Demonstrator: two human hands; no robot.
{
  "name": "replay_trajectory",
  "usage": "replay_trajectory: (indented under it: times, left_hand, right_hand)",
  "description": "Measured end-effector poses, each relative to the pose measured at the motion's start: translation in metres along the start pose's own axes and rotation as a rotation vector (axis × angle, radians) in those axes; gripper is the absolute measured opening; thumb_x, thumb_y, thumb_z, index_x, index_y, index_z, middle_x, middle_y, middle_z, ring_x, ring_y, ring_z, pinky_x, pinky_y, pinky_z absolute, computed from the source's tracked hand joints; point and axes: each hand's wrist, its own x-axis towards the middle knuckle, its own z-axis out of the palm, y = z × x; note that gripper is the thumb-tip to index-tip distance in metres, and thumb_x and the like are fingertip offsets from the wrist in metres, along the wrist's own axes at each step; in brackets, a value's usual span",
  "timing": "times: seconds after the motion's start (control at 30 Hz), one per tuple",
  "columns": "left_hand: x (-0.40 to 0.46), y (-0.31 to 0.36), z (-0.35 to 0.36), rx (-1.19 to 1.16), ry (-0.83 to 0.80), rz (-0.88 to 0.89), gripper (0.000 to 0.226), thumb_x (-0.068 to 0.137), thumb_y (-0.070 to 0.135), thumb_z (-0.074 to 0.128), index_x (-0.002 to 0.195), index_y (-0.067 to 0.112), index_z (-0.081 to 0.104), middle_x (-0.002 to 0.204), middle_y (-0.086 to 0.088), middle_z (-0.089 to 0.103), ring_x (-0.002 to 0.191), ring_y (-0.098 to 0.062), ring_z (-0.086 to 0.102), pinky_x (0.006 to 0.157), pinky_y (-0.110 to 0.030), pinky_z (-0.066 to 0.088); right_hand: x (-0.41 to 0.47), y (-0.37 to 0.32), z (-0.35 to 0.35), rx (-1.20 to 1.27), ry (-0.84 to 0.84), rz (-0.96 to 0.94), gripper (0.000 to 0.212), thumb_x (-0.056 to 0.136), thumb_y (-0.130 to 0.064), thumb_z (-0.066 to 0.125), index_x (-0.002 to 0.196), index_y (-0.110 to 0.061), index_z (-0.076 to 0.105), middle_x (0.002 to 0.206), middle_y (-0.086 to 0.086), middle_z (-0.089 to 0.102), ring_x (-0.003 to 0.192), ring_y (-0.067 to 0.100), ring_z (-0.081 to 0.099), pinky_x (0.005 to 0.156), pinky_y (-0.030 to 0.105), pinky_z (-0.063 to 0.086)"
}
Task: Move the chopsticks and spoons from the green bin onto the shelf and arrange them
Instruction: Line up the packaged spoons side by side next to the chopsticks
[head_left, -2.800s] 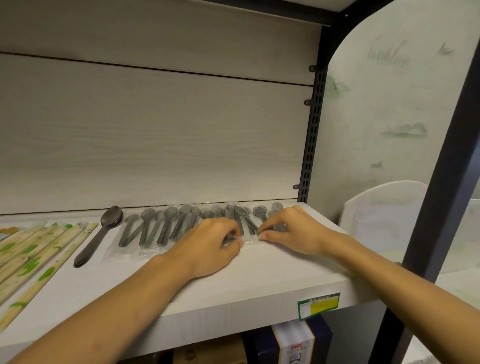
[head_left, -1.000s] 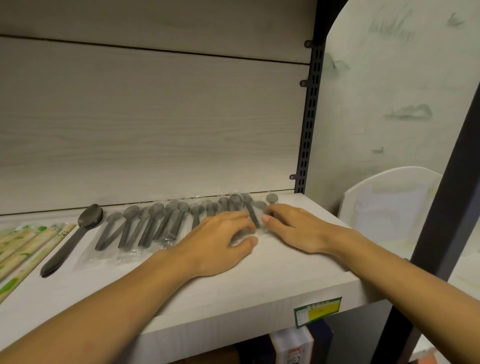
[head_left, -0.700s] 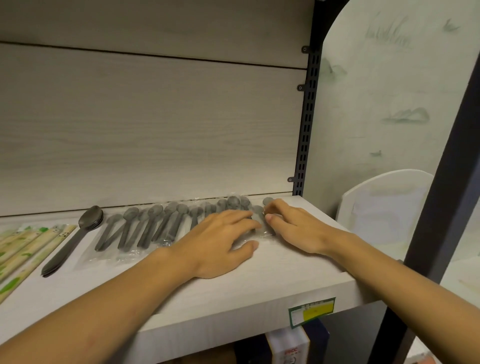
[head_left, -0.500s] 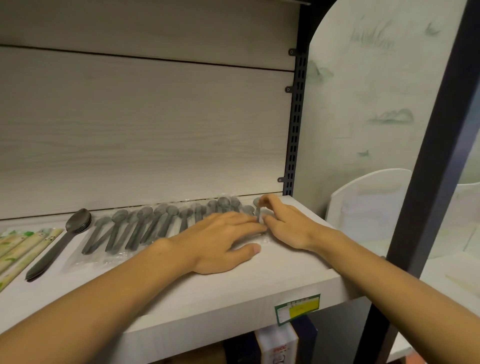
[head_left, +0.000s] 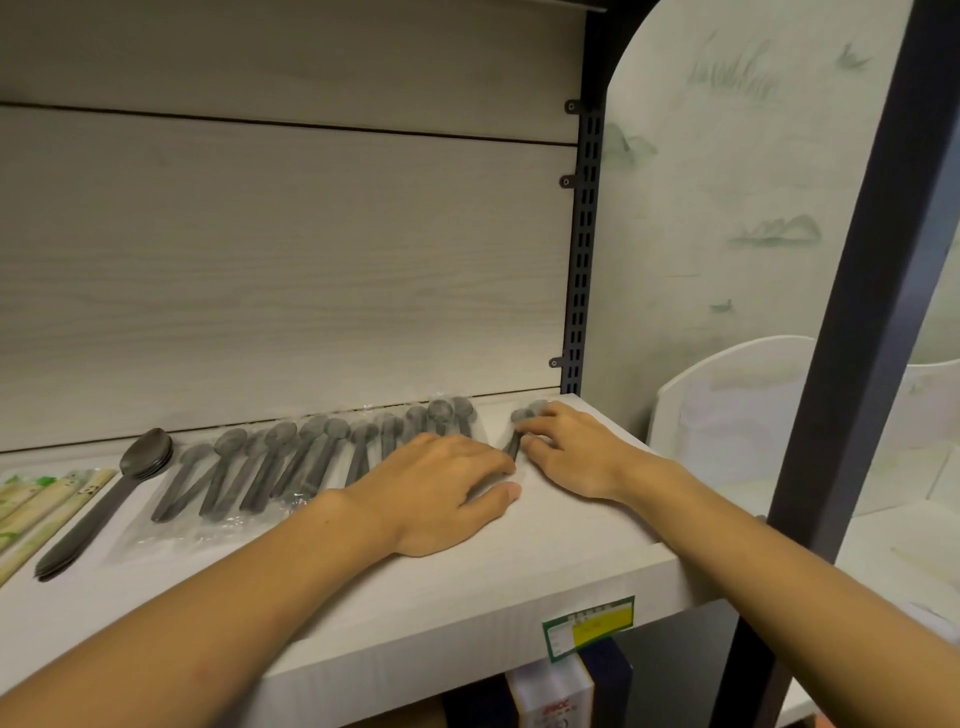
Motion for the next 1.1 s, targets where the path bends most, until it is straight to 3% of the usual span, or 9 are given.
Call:
replay_trajectory:
  times: [0.2, 0.33, 0.47, 0.7, 0.83, 0.97, 1.1]
  left_hand:
    - [0.0, 0.002, 0.0, -0.032, -0.028, 0.005, 0.046, 0.099, 0.048, 0.032, 0.131, 0.021, 0.051, 0.144, 0.004, 0.046, 0.131, -0.013, 0.041, 0.107, -0.038, 0.035]
    - [0.0, 0.003, 0.001, -0.057, -0.012, 0.005, 0.045, 0.099, 0.048, 0.032, 0.131, 0.023, 0.051, 0.133, 0.007, 0.054, 0.121, -0.011, 0.049, 0.104, -0.036, 0.038]
    - [-0.002, 0.002, 0.002, -0.077, 0.01, 0.039, 0.044, 0.099, 0.044, 0.035, 0.134, 0.022, 0.051, 0.138, 0.009, 0.052, 0.126, -0.009, 0.045, 0.106, -0.035, 0.036]
    - [-0.001, -0.001, 0.007, -0.157, 0.038, 0.079, 0.036, 0.099, 0.038, 0.038, 0.129, 0.025, 0.053, 0.134, 0.01, 0.054, 0.122, -0.005, 0.047, 0.106, -0.033, 0.038]
    - [-0.004, 0.0, 0.005, -0.145, 0.061, 0.069, 0.036, 0.099, 0.039, 0.039, 0.133, 0.032, 0.05, 0.148, 0.011, 0.031, 0.127, -0.006, 0.035, 0.103, -0.02, 0.03]
    - [-0.008, 0.001, 0.005, -0.064, 0.146, -0.026, 0.04, 0.096, 0.047, 0.039, 0.135, 0.036, 0.041, 0.122, 0.008, 0.039, 0.096, -0.008, 0.04, 0.084, -0.024, 0.04]
    - [-0.007, -0.002, 0.009, -0.025, 0.123, -0.104, 0.044, 0.094, 0.052, 0.034, 0.129, 0.029, 0.048, 0.115, 0.007, 0.052, 0.105, -0.013, 0.048, 0.093, -0.032, 0.041]
  right_hand:
    - [0.0, -0.001, 0.002, 0.022, -0.113, -0.023, 0.052, 0.1, -0.02, 0.033, 0.146, -0.042, 0.025, 0.15, 0.001, 0.041, 0.139, 0.027, 0.034, 0.114, 0.05, 0.022]
    - [0.0, -0.001, 0.002, 0.062, -0.061, 0.052, 0.051, 0.097, -0.021, 0.037, 0.145, -0.029, 0.022, 0.147, 0.006, 0.044, 0.13, 0.031, 0.043, 0.11, 0.045, 0.03]
    - [-0.002, -0.002, 0.002, 0.028, -0.052, 0.041, 0.048, 0.1, -0.031, 0.04, 0.147, -0.026, 0.033, 0.151, 0.001, 0.04, 0.136, 0.023, 0.039, 0.114, 0.04, 0.028]
    - [-0.004, -0.011, 0.0, 0.004, -0.035, -0.036, 0.041, 0.101, -0.025, 0.035, 0.14, -0.028, 0.047, 0.145, 0.003, 0.047, 0.132, 0.021, 0.042, 0.11, 0.035, 0.031]
    - [-0.003, -0.006, 0.001, 0.042, -0.021, -0.041, 0.045, 0.1, -0.02, 0.035, 0.141, -0.038, 0.043, 0.123, 0.006, 0.05, 0.118, 0.022, 0.046, 0.105, 0.037, 0.034]
    - [-0.003, -0.007, 0.0, 0.029, -0.037, -0.06, 0.041, 0.1, -0.019, 0.035, 0.129, -0.038, 0.057, 0.111, 0.002, 0.048, 0.11, 0.02, 0.045, 0.102, 0.041, 0.036]
    - [-0.005, -0.011, -0.001, 0.027, -0.009, -0.037, 0.038, 0.099, -0.02, 0.037, 0.129, -0.025, 0.06, 0.126, -0.001, 0.05, 0.12, 0.017, 0.046, 0.107, 0.031, 0.032]
